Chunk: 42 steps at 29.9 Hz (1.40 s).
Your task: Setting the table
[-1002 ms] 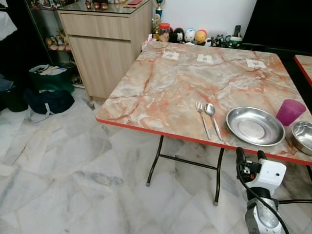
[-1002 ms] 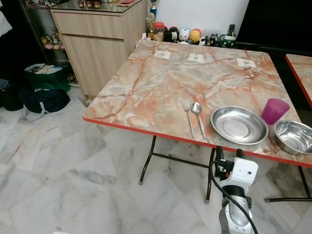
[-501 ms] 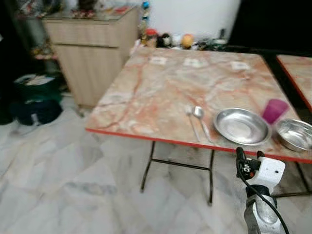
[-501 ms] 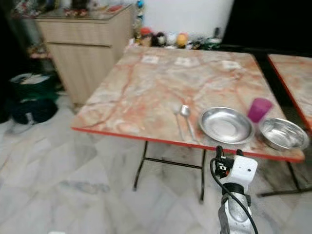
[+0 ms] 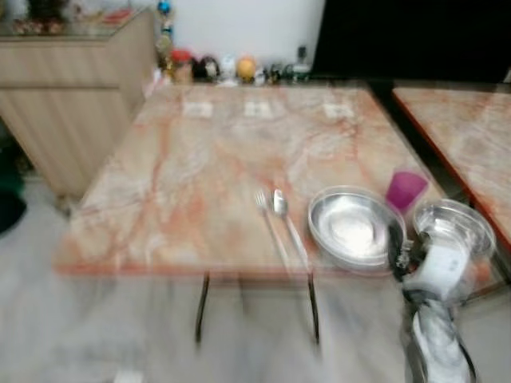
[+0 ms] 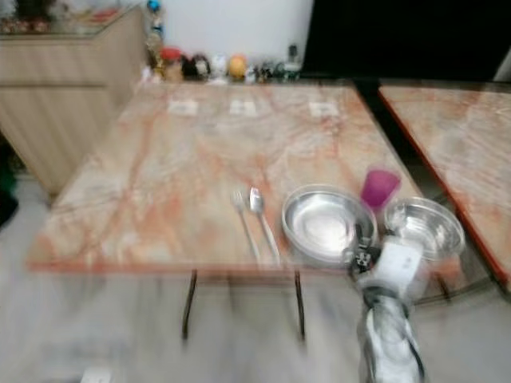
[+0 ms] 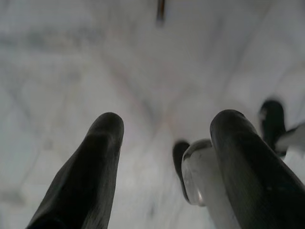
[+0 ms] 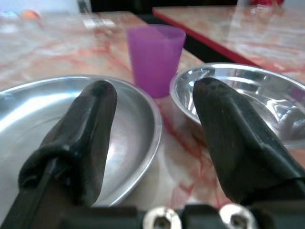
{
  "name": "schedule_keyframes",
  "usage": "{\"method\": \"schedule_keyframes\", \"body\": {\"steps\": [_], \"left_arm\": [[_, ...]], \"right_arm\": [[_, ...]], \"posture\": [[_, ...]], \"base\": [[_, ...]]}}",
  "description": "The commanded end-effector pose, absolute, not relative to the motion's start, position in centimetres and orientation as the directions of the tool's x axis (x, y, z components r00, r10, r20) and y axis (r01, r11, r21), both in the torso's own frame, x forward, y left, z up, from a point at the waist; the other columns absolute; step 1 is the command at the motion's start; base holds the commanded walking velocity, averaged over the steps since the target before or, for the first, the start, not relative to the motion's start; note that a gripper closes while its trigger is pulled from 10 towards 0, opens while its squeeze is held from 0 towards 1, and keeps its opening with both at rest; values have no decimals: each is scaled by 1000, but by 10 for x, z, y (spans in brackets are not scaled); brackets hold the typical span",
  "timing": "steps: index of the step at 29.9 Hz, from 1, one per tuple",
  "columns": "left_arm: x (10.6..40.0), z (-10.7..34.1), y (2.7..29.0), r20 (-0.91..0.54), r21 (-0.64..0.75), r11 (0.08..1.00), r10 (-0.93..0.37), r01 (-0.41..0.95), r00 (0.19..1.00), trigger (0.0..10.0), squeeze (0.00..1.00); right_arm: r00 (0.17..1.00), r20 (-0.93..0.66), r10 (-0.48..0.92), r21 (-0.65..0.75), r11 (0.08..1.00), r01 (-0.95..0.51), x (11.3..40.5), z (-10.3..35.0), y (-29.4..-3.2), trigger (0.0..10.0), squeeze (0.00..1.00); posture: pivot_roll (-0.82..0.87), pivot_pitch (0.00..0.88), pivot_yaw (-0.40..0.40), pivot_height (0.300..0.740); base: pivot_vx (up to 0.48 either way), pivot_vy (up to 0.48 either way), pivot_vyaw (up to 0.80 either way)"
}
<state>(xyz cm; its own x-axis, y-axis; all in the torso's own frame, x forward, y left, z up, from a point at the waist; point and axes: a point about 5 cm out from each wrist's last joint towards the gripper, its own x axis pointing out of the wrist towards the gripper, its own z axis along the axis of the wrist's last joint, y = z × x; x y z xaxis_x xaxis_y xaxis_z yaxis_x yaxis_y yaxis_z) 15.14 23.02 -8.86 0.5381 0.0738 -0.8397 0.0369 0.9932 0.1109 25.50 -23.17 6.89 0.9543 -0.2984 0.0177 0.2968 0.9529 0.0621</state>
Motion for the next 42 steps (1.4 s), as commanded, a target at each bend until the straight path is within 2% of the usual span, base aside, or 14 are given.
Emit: {"method": "schedule_keyframes", "body": {"steps": [1,5,11,16,20,25,27,28,30,35,42], "left_arm": [[133,-92,245,-866,144,989,115,22,486,10000,0],[131,-93,245,-868,147,989,116,26,482,10000,0],[128,-93,247,-872,156,987,121,35,474,10000,0],[126,-93,249,-875,161,986,121,46,468,10000,0],[125,-94,249,-877,163,985,119,55,466,10000,0],[125,-94,248,-879,164,984,114,68,464,10000,0],[125,-94,248,-879,164,984,114,68,463,10000,0],[125,-94,248,-879,165,984,115,69,463,10000,0],[124,-94,247,-879,167,984,116,70,462,10000,0],[124,-94,249,-878,171,983,123,64,462,10000,0],[123,-93,252,-876,172,984,129,51,464,10000,0]], "right_arm": [[963,55,-262,84,963,257,264,79,-218,10000,0],[962,46,-270,107,958,264,257,82,-215,10000,0],[966,37,-256,222,945,242,242,95,-207,10000,0],[930,-83,-358,397,844,360,231,95,-207,10000,0],[936,-99,-338,417,840,348,229,96,-204,10000,0],[903,-242,-356,589,685,428,228,88,-212,10000,0],[904,-251,-346,584,690,427,229,88,-212,10000,0],[910,-284,-301,541,734,411,230,83,-210,10000,0],[908,-308,-283,515,753,409,229,78,-210,10000,0],[900,-343,-270,510,751,419,232,72,-215,10000,0],[880,-353,-319,487,740,464,235,72,-229,10000,0]], "posture": [[-113,0,-24,740],[-114,0,-23,740],[-129,0,-20,740],[-143,0,-20,740],[-149,0,-19,740],[-140,0,-17,740],[-140,0,-17,740],[-139,0,-17,740],[-132,0,-21,740],[-126,0,-19,740],[-116,0,-22,740]], "base": [[0,0,0],[0,0,0],[0,0,0],[0,0,0],[0,0,0],[0,0,0],[0,0,0],[0,0,0],[0,0,0],[0,0,0],[0,0,0]]}}
